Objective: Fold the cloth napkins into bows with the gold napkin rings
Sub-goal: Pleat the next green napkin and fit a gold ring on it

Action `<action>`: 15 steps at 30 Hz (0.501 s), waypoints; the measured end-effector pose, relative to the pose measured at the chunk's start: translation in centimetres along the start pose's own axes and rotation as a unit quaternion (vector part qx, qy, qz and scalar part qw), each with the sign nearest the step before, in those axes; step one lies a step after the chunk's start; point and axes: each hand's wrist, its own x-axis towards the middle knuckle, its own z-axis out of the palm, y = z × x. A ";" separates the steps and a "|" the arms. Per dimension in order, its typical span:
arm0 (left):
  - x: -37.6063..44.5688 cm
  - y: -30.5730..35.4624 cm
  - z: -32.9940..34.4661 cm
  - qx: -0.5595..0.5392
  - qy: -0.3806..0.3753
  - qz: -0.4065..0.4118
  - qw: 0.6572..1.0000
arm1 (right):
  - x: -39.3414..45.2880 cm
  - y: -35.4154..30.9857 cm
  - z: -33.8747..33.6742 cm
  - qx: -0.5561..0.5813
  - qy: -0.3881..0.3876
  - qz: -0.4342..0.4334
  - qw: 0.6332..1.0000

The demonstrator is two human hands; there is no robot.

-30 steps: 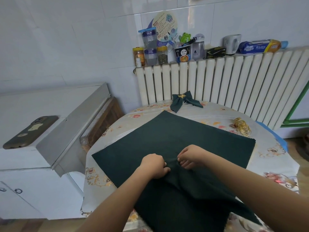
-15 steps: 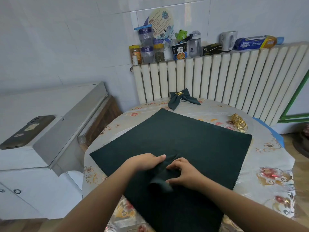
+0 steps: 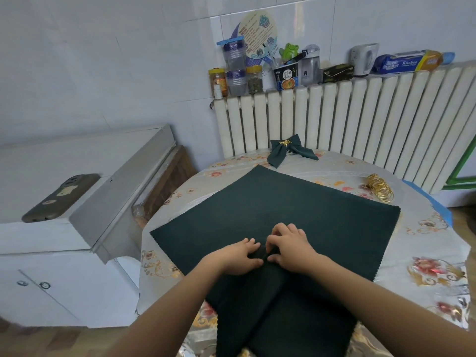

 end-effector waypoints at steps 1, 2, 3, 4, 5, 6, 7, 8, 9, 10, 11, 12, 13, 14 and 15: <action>0.0 0.1 -0.1 -0.009 0.001 -0.008 1.000 | 0.4 -0.2 0.0 -0.008 0.002 -0.001 1.000; 0.0 0.2 -0.2 -0.018 0.002 -0.015 1.000 | 0.8 -0.4 0.2 -0.001 0.008 0.006 1.000; 0.0 0.3 -0.2 -0.023 0.005 -0.021 0.999 | 1.2 -0.6 0.5 0.016 0.019 0.020 0.999; 0.0 0.4 -0.1 -0.026 0.011 -0.026 0.999 | 1.4 -0.8 0.8 0.040 0.033 0.041 0.998; 0.0 0.5 -0.1 -0.026 0.019 -0.032 0.999 | 1.7 -0.9 1.1 0.064 0.052 0.066 0.994; 0.0 0.7 0.0 -0.021 0.030 -0.038 0.999 | 1.9 -1.0 1.4 0.084 0.074 0.090 0.990; 0.1 1.0 0.1 -0.009 0.045 -0.040 0.998 | 2.0 -1.1 1.7 0.100 0.094 0.111 0.984; 0.2 1.2 0.3 0.018 0.063 -0.038 0.997 | 2.2 -1.1 2.0 0.111 0.110 0.129 0.979; 0.3 1.5 0.6 0.058 0.086 -0.033 0.994 | 2.2 -1.1 2.2 0.119 0.125 0.143 0.975; 0.4 1.6 1.2 0.102 0.117 -0.024 0.988 | 2.2 -1.0 2.5 0.125 0.140 0.154 0.970; 0.6 1.5 2.0 0.135 0.152 -0.014 0.979 | 2.1 -0.9 2.8 0.132 0.154 0.160 0.966; 0.8 1.1 2.9 0.150 0.184 -0.002 0.971 | 2.0 -0.6 3.1 0.139 0.169 0.155 0.963; 0.8 0.7 3.7 0.148 0.209 0.009 0.967 | 1.5 -0.3 3.3 0.150 0.178 0.138 0.963; 1.0 0.1 4.4 0.131 0.226 0.020 0.965 | 1.0 0.0 3.4 0.164 0.179 0.110 0.964; 1.1 -0.4 4.8 0.105 0.240 0.034 0.965 | 0.3 0.3 3.4 0.172 0.168 0.076 0.968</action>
